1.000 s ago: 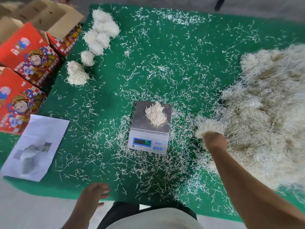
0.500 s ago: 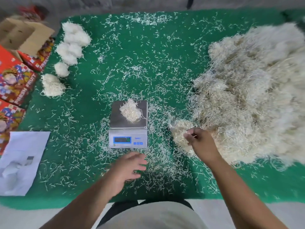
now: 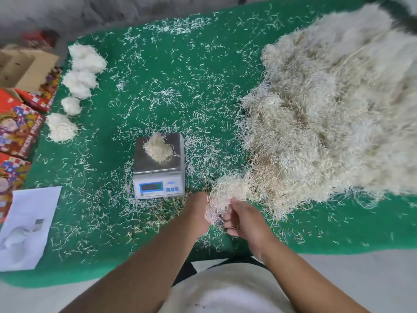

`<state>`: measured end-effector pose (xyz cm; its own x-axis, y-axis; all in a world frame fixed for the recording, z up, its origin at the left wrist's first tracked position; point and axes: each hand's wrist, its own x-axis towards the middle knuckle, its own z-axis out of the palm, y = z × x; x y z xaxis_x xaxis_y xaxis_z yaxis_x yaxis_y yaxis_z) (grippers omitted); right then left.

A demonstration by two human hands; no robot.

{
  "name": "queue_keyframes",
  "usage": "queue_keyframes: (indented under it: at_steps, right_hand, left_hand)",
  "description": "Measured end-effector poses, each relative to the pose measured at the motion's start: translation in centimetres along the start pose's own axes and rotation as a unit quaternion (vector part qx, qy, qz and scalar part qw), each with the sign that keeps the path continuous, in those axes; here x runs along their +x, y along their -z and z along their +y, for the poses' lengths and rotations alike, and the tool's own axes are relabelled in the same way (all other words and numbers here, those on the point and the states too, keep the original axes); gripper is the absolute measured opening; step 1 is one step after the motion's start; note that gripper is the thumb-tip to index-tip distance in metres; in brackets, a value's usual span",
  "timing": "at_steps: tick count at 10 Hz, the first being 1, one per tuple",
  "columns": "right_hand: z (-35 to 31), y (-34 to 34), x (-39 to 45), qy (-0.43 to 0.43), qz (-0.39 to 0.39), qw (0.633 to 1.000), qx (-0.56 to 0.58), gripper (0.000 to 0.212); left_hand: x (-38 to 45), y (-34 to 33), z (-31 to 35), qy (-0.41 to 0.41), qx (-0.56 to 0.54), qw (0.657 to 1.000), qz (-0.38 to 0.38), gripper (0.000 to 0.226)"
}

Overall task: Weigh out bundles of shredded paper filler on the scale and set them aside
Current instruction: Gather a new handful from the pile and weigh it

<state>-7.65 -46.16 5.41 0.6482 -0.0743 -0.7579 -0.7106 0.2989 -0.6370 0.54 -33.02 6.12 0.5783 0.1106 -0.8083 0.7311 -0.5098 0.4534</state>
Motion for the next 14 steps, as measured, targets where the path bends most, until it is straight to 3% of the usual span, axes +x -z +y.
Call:
queue_keyframes:
  at_steps: [1,2,3,4,5,6,7,8,9,11,12,14]
  right_hand:
    - [-1.1,0.7,0.9,-0.146,-0.074,0.972,0.17,0.065]
    - [-3.1,0.4,1.9,-0.148,-0.12,0.954,0.232,0.041]
    - [-5.3,0.1,3.6,-0.116,-0.02,0.967,0.228,0.027]
    - [-8.2,0.5,4.8,-0.1,0.069,0.952,0.283,0.035]
    - [-10.4,-0.2,6.5,-0.098,0.046,0.941,0.32,0.038]
    - [-12.3,-1.1,7.8,-0.074,0.027,0.952,0.296,0.051]
    - [-14.9,-1.3,8.3,-0.063,0.062,0.942,0.323,0.053]
    - [-15.3,0.3,10.5,-0.05,0.064,0.912,0.403,0.052]
    - [-15.5,2.0,11.0,-0.044,0.118,0.916,0.381,0.049]
    - [-14.6,7.2,12.7,-0.086,0.213,0.919,0.322,0.058]
    - [-14.5,6.1,12.6,-0.1,0.203,0.908,0.353,0.025]
    - [-11.7,3.7,12.0,-0.075,0.154,0.941,0.292,0.052]
  left_hand:
    - [-1.6,-0.5,1.0,0.001,-0.147,0.988,-0.053,0.05]
    - [-2.3,-0.9,2.2,-0.035,-0.044,0.991,-0.118,0.041]
    - [-1.9,0.3,0.8,-0.152,0.128,0.974,-0.11,0.039]
    - [-1.3,2.3,-0.3,-0.244,0.137,0.956,-0.09,0.041]
    - [-1.5,4.1,0.1,-0.305,0.157,0.938,-0.053,0.051]
    - [-1.5,5.9,0.5,-0.298,0.164,0.94,-0.009,0.058]
    - [-1.3,8.2,0.5,-0.28,0.153,0.948,0.01,0.055]
    - [-0.9,10.5,-0.4,-0.265,0.109,0.958,0.0,0.055]
    - [-0.1,12.6,-2.3,-0.239,0.071,0.968,-0.008,0.049]
    - [1.1,20.3,-9.6,-0.106,0.106,0.987,0.053,0.04]
    - [-0.2,24.6,-11.8,-0.083,0.128,0.986,0.072,0.06]
    - [1.9,31.1,-10.8,-0.119,0.172,0.967,0.143,0.036]
